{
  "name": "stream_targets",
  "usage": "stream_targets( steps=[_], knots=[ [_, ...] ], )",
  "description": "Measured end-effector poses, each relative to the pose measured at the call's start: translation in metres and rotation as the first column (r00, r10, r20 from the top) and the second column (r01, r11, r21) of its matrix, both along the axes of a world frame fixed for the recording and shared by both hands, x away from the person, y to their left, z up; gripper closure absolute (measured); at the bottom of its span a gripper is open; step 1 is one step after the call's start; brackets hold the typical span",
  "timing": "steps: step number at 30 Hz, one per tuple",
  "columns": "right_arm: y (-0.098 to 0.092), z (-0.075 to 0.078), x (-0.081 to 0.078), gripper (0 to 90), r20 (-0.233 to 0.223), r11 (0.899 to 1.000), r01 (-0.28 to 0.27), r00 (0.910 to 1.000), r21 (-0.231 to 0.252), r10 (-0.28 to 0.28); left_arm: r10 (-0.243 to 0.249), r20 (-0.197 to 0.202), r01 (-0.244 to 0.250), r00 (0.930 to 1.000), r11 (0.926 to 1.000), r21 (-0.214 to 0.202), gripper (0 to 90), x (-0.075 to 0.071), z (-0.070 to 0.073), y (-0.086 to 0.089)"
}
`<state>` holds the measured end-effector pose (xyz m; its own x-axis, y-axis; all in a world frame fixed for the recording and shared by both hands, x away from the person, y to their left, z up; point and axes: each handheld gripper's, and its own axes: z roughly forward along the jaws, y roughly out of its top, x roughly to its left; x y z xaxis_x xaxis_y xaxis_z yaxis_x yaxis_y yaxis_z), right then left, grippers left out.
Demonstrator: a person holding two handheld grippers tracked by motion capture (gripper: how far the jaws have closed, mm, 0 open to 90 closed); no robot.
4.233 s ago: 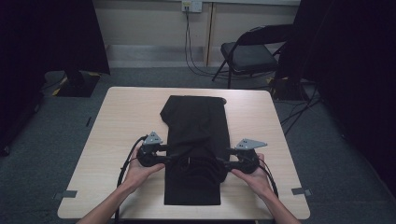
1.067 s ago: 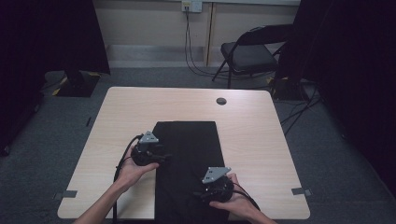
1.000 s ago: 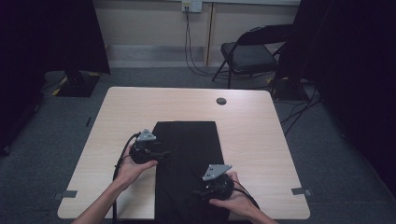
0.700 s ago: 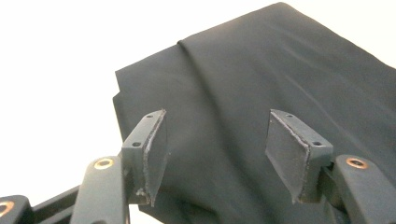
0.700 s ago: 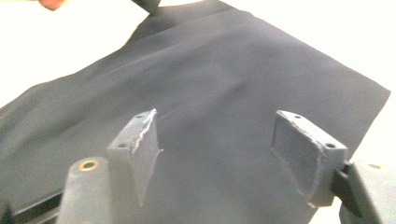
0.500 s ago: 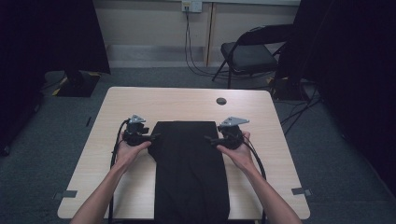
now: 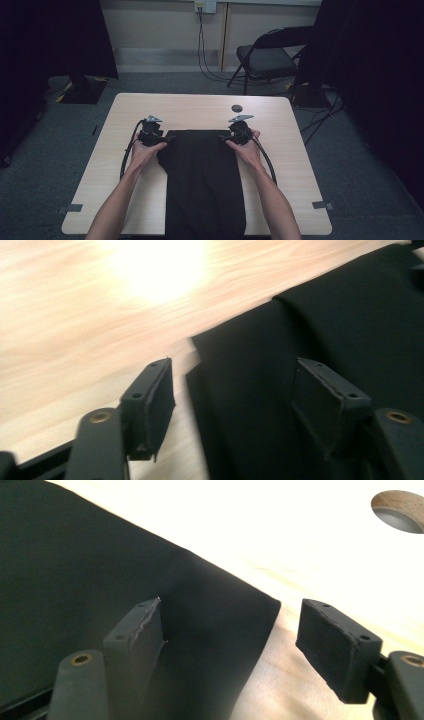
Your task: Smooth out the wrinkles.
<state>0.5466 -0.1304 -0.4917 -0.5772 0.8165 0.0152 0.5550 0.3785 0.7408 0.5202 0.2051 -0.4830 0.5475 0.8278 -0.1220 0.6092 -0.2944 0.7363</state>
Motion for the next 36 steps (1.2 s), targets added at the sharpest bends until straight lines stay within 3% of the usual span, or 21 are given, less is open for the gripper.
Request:
stream_targets(
  steps=[4, 6, 8, 11, 12, 15, 18, 19, 21, 23, 25, 28, 30, 31, 36],
  knots=[
    [0.003, -0.005, 0.001, 24.4, -0.011, 1.0, -0.006, 0.9999, -0.003, 0.006, -0.015, 0.014, 0.014, 0.9998, 0.9985, 0.052, 31.8, 0.001, -0.003, -0.006],
    [0.005, -0.006, -0.001, 24.9, -0.019, 1.0, -0.016, 0.9997, -0.012, 0.015, -0.009, 0.014, 0.008, 0.9999, 0.9992, 0.038, 30.0, 0.002, -0.004, -0.006],
    [0.005, -0.007, -0.001, 24.2, -0.018, 1.0, -0.009, 0.9998, -0.001, 0.009, -0.009, 0.004, 0.009, 0.9999, 0.9982, 0.059, 29.0, 0.003, -0.008, -0.006],
    [0.006, -0.008, -0.001, 24.2, -0.008, 1.0, -0.012, 0.9999, -0.012, 0.012, -0.008, -0.012, 0.008, 0.9999, 0.9998, 0.02, 27.0, 0.001, -0.012, -0.006],
    [0.006, -0.008, -0.002, 24.2, -0.007, 1.0, -0.014, 0.9999, -0.011, 0.014, -0.005, 0.002, 0.004, 1.0, 0.9999, 0.014, 27.6, -0.001, -0.013, -0.005],
    [0.004, -0.011, -0.002, 24.0, 0.017, 1.0, -0.028, 0.9995, 0.008, 0.028, -0.008, 0.013, 0.008, 0.9999, 0.9997, 0.022, 27.8, -0.002, -0.014, -0.005],
    [0.005, -0.011, -0.002, 24.6, 0.019, 1.0, -0.029, 0.9994, 0.009, 0.029, -0.013, 0.032, 0.011, 0.9994, 0.9978, 0.066, 27.8, -0.003, -0.014, -0.012],
    [0.006, -0.011, -0.003, 26.6, 0.02, 0.999, -0.032, 0.9993, 0.012, 0.032, -0.016, 0.038, 0.014, 0.9991, 0.9977, 0.067, 30.4, -0.003, -0.014, -0.014],
    [0.008, -0.011, -0.004, 34.5, 0.018, 0.999, -0.04, 0.999, 0.018, 0.04, -0.06, 0.043, 0.057, 0.9973, 0.996, 0.069, 53.3, -0.005, -0.013, -0.016],
    [0.012, -0.008, -0.007, 48.4, 0.006, 0.998, -0.066, 0.9978, 0.021, 0.066, -0.092, 0.036, 0.091, 0.9951, 0.9951, 0.04, 67.4, -0.006, -0.013, -0.017],
    [0.013, -0.005, -0.007, 63.1, -0.019, 0.997, -0.07, 0.9973, 0.022, 0.07, -0.11, 0.037, 0.109, 0.9932, 0.9932, 0.043, 80.4, -0.006, -0.012, -0.018],
    [0.014, -0.005, -0.007, 81.2, -0.049, 0.995, -0.066, 0.9964, 0.071, 0.069, -0.107, 0.017, 0.107, 0.9941, 0.9942, -0.012, 85.6, -0.005, -0.013, -0.013],
    [0.015, -0.005, -0.007, 83.6, -0.053, 0.995, -0.061, 0.9964, 0.079, 0.066, -0.094, 0.008, 0.094, 0.9956, 0.9942, -0.053, 85.9, -0.004, -0.012, -0.006],
    [0.016, -0.004, -0.007, 84.5, -0.05, 0.995, -0.072, 0.9959, 0.071, 0.075, -0.1, 0.005, 0.1, 0.995, 0.9937, -0.05, 85.9, -0.005, -0.011, -0.005],
    [0.005, 0.003, -0.007, 85.4, -0.037, 0.993, -0.049, 0.9979, 0.109, 0.053, -0.065, 0.047, 0.069, 0.9968, 0.9929, -0.097, 86.2, -0.006, 0.005, 0.004]
  ],
)
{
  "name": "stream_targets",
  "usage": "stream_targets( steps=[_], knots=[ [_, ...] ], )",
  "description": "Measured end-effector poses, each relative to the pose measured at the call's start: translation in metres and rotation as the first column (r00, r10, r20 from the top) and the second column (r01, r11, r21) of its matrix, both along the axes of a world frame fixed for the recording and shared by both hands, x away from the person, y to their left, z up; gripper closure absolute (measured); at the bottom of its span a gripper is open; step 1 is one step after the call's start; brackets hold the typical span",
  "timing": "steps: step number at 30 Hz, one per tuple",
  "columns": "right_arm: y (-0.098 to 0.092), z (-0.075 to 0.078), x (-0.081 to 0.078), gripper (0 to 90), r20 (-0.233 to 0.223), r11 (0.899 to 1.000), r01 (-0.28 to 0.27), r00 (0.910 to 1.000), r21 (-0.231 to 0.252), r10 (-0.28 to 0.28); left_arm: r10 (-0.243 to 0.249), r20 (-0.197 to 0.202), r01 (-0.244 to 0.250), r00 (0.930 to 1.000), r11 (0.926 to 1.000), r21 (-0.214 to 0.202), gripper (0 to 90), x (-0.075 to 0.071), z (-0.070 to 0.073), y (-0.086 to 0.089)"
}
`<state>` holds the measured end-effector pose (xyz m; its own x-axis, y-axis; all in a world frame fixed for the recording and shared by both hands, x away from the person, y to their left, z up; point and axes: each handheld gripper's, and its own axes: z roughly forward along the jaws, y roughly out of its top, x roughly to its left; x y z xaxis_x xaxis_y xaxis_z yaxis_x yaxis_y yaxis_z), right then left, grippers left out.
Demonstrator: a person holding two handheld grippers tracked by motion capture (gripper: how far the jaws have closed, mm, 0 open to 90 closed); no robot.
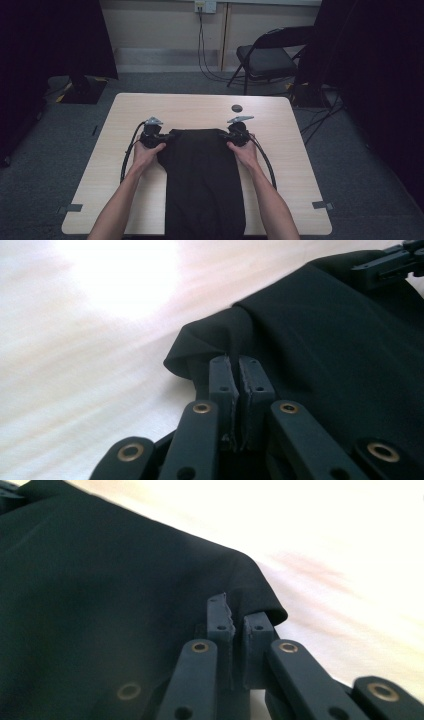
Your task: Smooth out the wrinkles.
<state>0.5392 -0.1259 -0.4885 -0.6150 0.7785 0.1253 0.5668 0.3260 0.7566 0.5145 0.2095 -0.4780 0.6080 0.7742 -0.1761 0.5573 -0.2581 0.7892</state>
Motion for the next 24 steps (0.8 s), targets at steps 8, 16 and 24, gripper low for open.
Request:
stream_targets(
  steps=[8, 16, 24],
  knots=[
    [-0.008, 0.035, 0.007, 85.5, 0.062, 0.999, 0.017, 0.9978, 0.05, -0.02, 0.069, 0.077, -0.065, 0.9947, 0.9968, -0.046, 86.4, 0.005, 0.027, -0.003],
    [-0.014, 0.077, 0.017, 85.7, 0.139, 0.997, 0.032, 0.9894, 0.074, -0.042, 0.093, 0.166, -0.076, 0.9817, 0.9912, -0.109, 86.5, 0.018, 0.073, -0.005],
    [-0.026, 0.129, 0.023, 85.6, 0.249, 0.991, 0.084, 0.9623, 0.109, -0.109, 0.066, 0.279, -0.033, 0.958, 0.992, -0.122, 86.4, 0.022, 0.119, -0.016]
  ],
)
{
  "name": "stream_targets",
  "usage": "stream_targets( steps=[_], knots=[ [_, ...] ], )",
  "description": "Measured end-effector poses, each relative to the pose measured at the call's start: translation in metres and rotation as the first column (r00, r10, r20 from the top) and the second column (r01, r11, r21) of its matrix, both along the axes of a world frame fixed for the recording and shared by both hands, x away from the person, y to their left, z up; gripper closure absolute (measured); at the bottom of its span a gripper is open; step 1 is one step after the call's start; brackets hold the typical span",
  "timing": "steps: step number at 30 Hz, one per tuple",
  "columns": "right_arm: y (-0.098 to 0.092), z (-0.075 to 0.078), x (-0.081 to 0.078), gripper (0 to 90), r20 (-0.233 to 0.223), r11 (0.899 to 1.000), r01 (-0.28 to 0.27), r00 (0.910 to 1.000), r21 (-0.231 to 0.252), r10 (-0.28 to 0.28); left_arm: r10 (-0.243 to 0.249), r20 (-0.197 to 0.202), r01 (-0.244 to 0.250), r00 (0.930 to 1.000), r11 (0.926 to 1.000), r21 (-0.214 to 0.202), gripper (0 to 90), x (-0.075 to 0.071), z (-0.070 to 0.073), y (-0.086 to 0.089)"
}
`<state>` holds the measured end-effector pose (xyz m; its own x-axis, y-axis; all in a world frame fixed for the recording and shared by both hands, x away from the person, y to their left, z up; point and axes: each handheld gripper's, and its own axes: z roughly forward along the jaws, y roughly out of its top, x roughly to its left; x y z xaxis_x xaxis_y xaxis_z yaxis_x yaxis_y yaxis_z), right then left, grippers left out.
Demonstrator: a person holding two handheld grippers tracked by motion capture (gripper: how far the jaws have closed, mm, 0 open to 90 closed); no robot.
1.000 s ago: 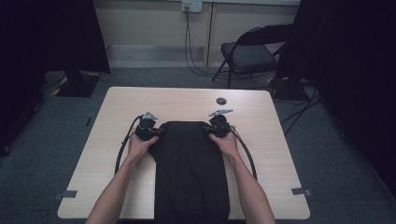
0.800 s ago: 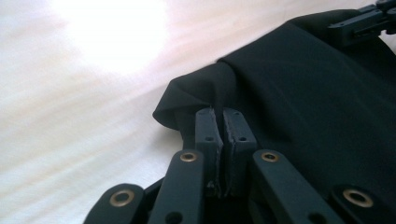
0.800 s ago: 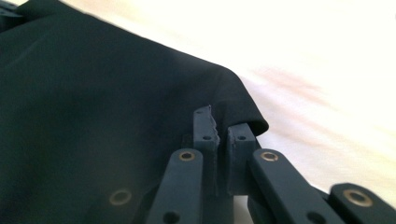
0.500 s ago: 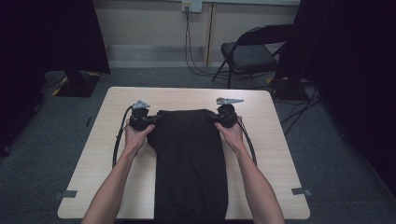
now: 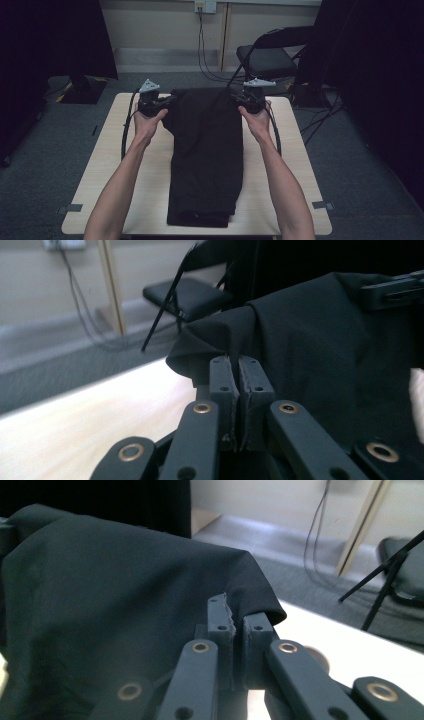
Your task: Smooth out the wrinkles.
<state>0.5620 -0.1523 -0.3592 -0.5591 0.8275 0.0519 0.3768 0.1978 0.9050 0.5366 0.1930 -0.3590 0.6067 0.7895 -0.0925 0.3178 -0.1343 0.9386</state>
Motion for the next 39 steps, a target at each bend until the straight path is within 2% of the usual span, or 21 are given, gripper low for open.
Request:
stream_targets(
  steps=[1, 2, 3, 5, 7, 10, 16, 17, 19, 20, 23, 25, 27, 29, 30, 31, 33, 35, 37, 38, 39],
  knots=[
    [-0.002, 0.004, 0.0, 85.7, 0.014, 1.0, 0.008, 0.9999, 0.022, -0.008, 0.001, 0.009, -0.001, 1.0, 1.0, -0.003, 86.5, -0.001, 0.003, -0.001],
    [-0.004, 0.007, 0.0, 85.7, 0.023, 1.0, 0.013, 0.9996, 0.026, -0.014, 0.001, 0.027, -0.001, 0.9996, 0.9997, 0.026, 86.4, -0.002, 0.008, -0.001],
    [-0.005, 0.009, -0.001, 85.7, 0.032, 0.999, 0.019, 0.9993, 0.034, -0.02, -0.01, 0.031, 0.009, 0.9995, 0.9997, 0.024, 86.4, -0.004, 0.011, 0.0],
    [-0.009, 0.011, -0.005, 85.7, 0.037, 0.998, 0.0, 0.9993, 0.07, -0.003, -0.02, 0.044, 0.019, 0.9989, 0.9996, 0.022, 86.4, -0.011, 0.016, 0.003],
    [-0.011, 0.008, -0.016, 85.7, 0.047, 0.996, -0.032, 0.9985, 0.079, 0.028, -0.037, 0.054, 0.036, 0.9979, 0.999, 0.028, 86.4, -0.02, 0.015, 0.006],
    [-0.014, -0.001, -0.038, 85.6, 0.053, 0.996, -0.08, 0.9956, 0.045, 0.078, -0.066, 0.072, 0.062, 0.9952, 0.9966, 0.054, 86.4, -0.04, 0.007, 0.008],
    [-0.024, -0.013, -0.082, 85.6, 0.056, 0.99, -0.132, 0.99, 0.046, 0.129, -0.115, 0.091, 0.113, 0.9892, 0.9933, 0.024, 86.3, -0.075, 0.006, 0.009],
    [-0.024, -0.013, -0.087, 85.6, 0.06, 0.99, -0.138, 0.9889, 0.04, 0.136, -0.112, 0.097, 0.111, 0.9889, 0.9937, 0.02, 86.3, -0.082, 0.006, 0.01],
    [-0.026, -0.01, -0.1, 85.4, 0.075, 0.986, -0.16, 0.9849, 0.042, 0.156, -0.115, 0.096, 0.118, 0.9887, 0.9928, -0.023, 86.3, -0.095, 0.007, 0.012],
    [-0.027, -0.007, -0.107, 85.1, 0.083, 0.986, -0.165, 0.9834, 0.039, 0.161, -0.108, 0.101, 0.111, 0.989, 0.9937, -0.02, 86.2, -0.101, 0.008, 0.013],
    [-0.03, 0.002, -0.129, 84.7, 0.111, 0.983, -0.181, 0.9781, 0.041, 0.176, -0.145, 0.115, 0.149, 0.9826, 0.9885, -0.026, 86.2, -0.122, 0.009, 0.016],
    [-0.033, 0.002, -0.14, 84.4, 0.115, 0.979, -0.196, 0.9751, 0.053, 0.189, -0.159, 0.095, 0.167, 0.9826, 0.9832, -0.074, 86.1, -0.133, 0.003, 0.017],
    [-0.035, -0.004, -0.151, 83.2, 0.115, 0.978, -0.201, 0.9745, 0.058, 0.193, -0.17, 0.08, 0.175, 0.9822, 0.9832, -0.053, 85.9, -0.144, -0.009, 0.015],
    [-0.036, -0.016, -0.162, 82.9, 0.09, 0.979, -0.2, 0.9766, 0.042, 0.195, -0.179, 0.037, 0.18, 0.9831, 0.9834, -0.023, 85.7, -0.152, -0.022, 0.011],
    [-0.036, -0.033, -0.172, 83.0, 0.056, 0.977, -0.209, 0.9769, 0.047, 0.206, -0.192, 0.029, 0.192, 0.981, 0.9814, -0.007, 85.5, -0.156, -0.028, 0.01],
    [-0.036, -0.033, -0.172, 83.0, 0.056, 0.977, -0.209, 0.9769, 0.047, 0.206, -0.209, 0.013, 0.209, 0.9779, 0.978, -0.001, 85.5, -0.159, -0.034, 0.01],
    [-0.035, -0.048, -0.181, 83.4, 0.021, 0.973, -0.228, 0.9735, 0.036, 0.228, -0.228, -0.036, 0.227, 0.9729, 0.9732, -0.035, 85.4, -0.167, -0.044, 0.012],
    [-0.033, -0.056, -0.19, 83.0, 0.001, 0.97, -0.244, 0.9698, -0.016, 0.244, -0.237, -0.037, 0.237, 0.9708, 0.9715, -0.004, 85.2, -0.177, -0.048, 0.012],
    [-0.035, -0.055, -0.198, 82.5, -0.004, 0.966, -0.251, 0.9679, -0.056, 0.251, -0.236, -0.041, 0.235, 0.9709, 0.9716, -0.03, 84.7, -0.187, -0.05, 0.015],
    [-0.037, -0.052, -0.201, 82.0, 0.0, 0.965, -0.258, 0.9661, -0.054, 0.258, -0.252, -0.046, 0.251, 0.9667, 0.9678, -0.016, 84.7, -0.192, -0.049, 0.016],
    [-0.041, -0.049, -0.204, 80.6, 0.001, 0.963, -0.264, 0.9645, -0.051, 0.264, -0.238, -0.033, 0.238, 0.9706, 0.9712, 0.002, 84.4, -0.196, -0.05, 0.018]
  ],
)
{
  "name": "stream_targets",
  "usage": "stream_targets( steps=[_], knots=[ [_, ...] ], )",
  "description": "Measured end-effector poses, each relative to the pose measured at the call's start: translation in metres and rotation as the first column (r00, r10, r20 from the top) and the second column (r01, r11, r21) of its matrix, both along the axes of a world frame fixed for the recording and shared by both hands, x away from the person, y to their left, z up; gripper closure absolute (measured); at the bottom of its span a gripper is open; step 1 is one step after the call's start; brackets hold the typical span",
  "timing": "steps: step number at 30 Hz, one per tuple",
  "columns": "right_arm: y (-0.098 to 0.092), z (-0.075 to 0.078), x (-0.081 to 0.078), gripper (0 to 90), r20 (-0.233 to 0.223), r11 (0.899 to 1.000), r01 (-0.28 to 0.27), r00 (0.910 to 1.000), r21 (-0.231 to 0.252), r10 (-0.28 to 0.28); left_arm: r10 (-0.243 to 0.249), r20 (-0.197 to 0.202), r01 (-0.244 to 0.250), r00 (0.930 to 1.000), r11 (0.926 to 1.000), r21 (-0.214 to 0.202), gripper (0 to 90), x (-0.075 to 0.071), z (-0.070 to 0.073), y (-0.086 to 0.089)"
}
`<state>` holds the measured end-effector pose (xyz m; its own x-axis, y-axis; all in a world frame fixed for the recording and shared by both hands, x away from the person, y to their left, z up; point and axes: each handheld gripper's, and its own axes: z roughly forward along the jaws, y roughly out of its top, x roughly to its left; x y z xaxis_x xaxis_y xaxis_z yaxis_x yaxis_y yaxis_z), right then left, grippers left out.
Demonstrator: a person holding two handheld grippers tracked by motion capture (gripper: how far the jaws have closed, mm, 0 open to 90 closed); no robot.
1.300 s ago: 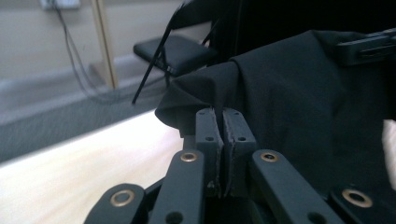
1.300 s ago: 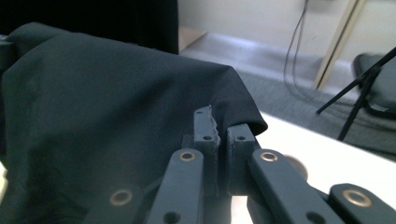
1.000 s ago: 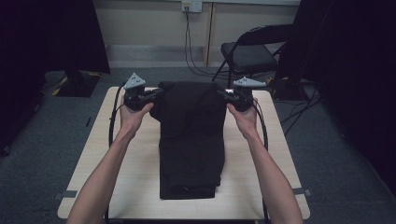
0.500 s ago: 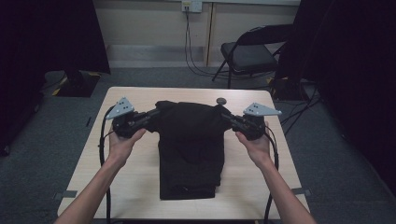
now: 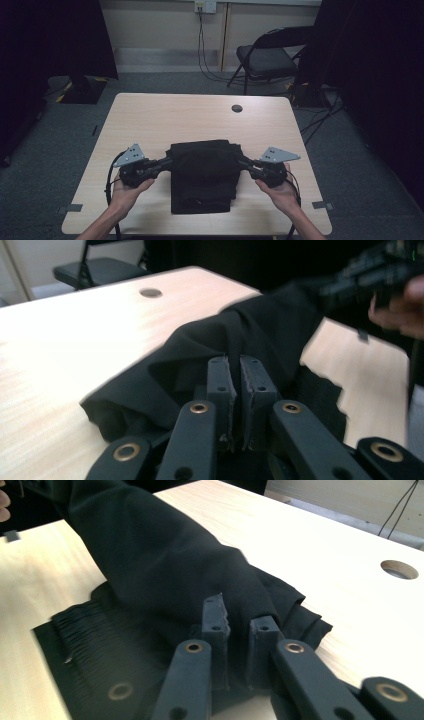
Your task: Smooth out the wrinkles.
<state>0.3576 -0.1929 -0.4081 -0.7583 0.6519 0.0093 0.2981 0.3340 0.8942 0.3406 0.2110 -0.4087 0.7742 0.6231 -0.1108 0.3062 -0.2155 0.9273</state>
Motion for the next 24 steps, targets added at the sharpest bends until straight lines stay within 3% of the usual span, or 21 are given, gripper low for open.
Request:
stream_targets(
  steps=[1, 2, 4, 5, 7, 9, 10, 12, 14, 15, 17, 18, 20, 22, 23, 24],
  knots=[
    [-0.003, 0.001, -0.003, 79.5, 0.0, 1.0, -0.002, 1.0, 0.008, 0.002, 0.002, -0.006, -0.002, 1.0, 0.9999, -0.013, 84.2, -0.003, -0.001, 0.001],
    [-0.004, 0.0, -0.006, 78.4, -0.007, 1.0, -0.006, 1.0, 0.017, 0.006, -0.025, -0.039, 0.024, 0.9989, 0.9994, -0.023, 84.0, -0.006, -0.004, 0.002],
    [-0.007, -0.009, -0.015, 74.3, -0.034, 1.0, -0.017, 0.9993, -0.012, 0.017, -0.029, -0.035, 0.03, 0.999, 0.9996, 0.003, 81.4, -0.012, -0.008, 0.002],
    [-0.008, -0.014, -0.019, 71.1, -0.049, 1.0, -0.025, 0.9985, -0.017, 0.024, -0.05, -0.052, 0.05, 0.9974, 0.9987, -0.006, 79.6, -0.014, -0.01, 0.002],
    [-0.013, -0.02, -0.027, 62.9, -0.066, 1.0, -0.019, 0.9977, -0.014, 0.018, -0.044, -0.039, 0.044, 0.9983, 0.9989, 0.018, 75.7, -0.019, -0.01, 0.003],
    [-0.019, -0.021, -0.032, 53.1, -0.081, 1.0, 0.006, 0.9967, -0.005, -0.007, -0.061, -0.07, 0.06, 0.9957, 0.9981, -0.015, 60.1, -0.019, -0.007, 0.005],
    [-0.021, -0.018, -0.031, 50.8, -0.089, 1.0, 0.008, 0.996, -0.006, -0.009, -0.051, -0.063, 0.051, 0.9967, 0.9986, -0.014, 55.9, -0.018, -0.005, 0.004],
    [-0.025, -0.011, -0.026, 47.8, -0.083, 1.0, 0.007, 0.9965, 0.012, -0.006, -0.029, -0.037, 0.03, 0.9989, 0.9995, 0.01, 55.9, -0.012, -0.003, 0.0],
    [-0.023, -0.002, -0.019, 47.6, -0.051, 0.998, 0.043, 0.9979, 0.047, -0.041, 0.0, -0.035, 0.001, 0.9994, 0.9998, 0.021, 54.7, -0.002, -0.005, -0.005],
    [-0.014, 0.002, -0.011, 50.4, -0.039, 0.998, 0.024, 0.999, 0.062, -0.022, -0.012, -0.05, 0.014, 0.9987, 0.999, 0.042, 55.6, 0.005, -0.008, -0.011],
    [-0.005, 0.001, -0.006, 54.3, -0.042, 0.999, 0.009, 0.9991, 0.049, -0.007, -0.03, -0.092, 0.038, 0.9954, 0.9951, 0.091, 56.3, 0.02, -0.015, -0.027],
    [0.009, -0.002, 0.0, 57.8, -0.055, 0.999, -0.02, 0.9983, 0.034, 0.022, -0.048, -0.121, 0.059, 0.9914, 0.9943, 0.088, 59.1, 0.023, -0.018, -0.033],
    [0.03, -0.01, 0.006, 60.6, -0.083, 0.998, -0.059, 0.9948, 0.001, 0.059, -0.088, -0.15, 0.108, 0.9847, 0.9863, 0.125, 60.5, 0.026, -0.027, -0.05],
    [0.051, -0.023, 0.011, 61.3, -0.125, 0.994, -0.097, 0.9879, -0.041, 0.091, -0.146, -0.177, 0.174, 0.9734, 0.9724, 0.155, 62.2, 0.023, -0.038, -0.061],
    [0.064, -0.037, 0.013, 63.5, -0.167, 0.991, -0.119, 0.9801, -0.06, 0.107, -0.153, -0.187, 0.188, 0.9703, 0.9647, 0.185, 61.1, 0.02, -0.043, -0.064],
    [0.064, -0.037, 0.013, 63.5, -0.167, 0.991, -0.119, 0.9801, -0.06, 0.107, -0.171, -0.217, 0.214, 0.9612, 0.9572, 0.195, 61.1, 0.018, -0.048, -0.067]
  ],
)
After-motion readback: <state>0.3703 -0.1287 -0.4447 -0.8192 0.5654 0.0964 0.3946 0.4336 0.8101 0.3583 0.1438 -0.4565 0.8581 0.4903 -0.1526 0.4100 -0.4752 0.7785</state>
